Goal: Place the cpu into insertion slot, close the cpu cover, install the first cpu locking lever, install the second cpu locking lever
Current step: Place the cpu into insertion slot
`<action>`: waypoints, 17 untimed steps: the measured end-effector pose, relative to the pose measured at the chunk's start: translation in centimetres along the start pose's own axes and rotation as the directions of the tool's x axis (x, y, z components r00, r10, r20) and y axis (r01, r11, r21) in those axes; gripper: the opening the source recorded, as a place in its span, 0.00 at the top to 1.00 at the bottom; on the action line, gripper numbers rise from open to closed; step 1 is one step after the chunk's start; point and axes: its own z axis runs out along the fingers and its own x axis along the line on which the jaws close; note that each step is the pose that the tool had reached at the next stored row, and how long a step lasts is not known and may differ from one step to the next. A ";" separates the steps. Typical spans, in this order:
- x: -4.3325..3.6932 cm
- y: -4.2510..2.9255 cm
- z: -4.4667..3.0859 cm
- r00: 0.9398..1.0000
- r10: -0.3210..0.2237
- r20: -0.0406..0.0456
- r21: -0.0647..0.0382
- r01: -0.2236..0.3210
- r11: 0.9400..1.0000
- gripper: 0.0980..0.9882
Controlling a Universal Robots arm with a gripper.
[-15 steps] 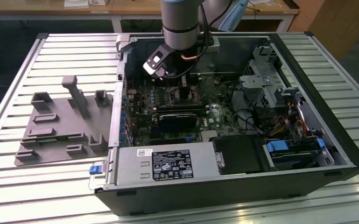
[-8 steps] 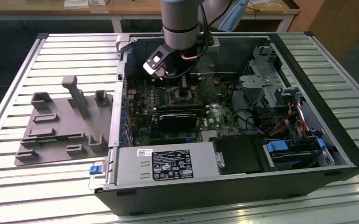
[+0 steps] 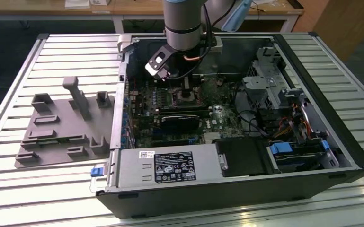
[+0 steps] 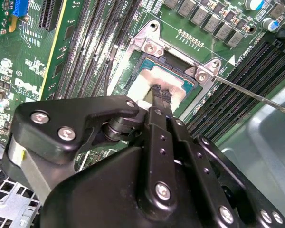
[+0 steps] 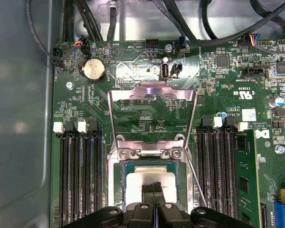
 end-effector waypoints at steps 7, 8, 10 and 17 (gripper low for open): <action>0.00 -0.01 0.14 1.000 0.000 0.000 0.000 0.000 1.000 1.00; 0.00 -0.02 0.20 1.000 0.000 0.000 0.000 0.000 1.000 1.00; 0.00 -0.03 0.34 1.000 0.001 0.000 0.000 -0.001 1.000 1.00; -0.01 -0.05 0.46 1.000 0.007 0.001 0.000 -0.007 1.000 1.00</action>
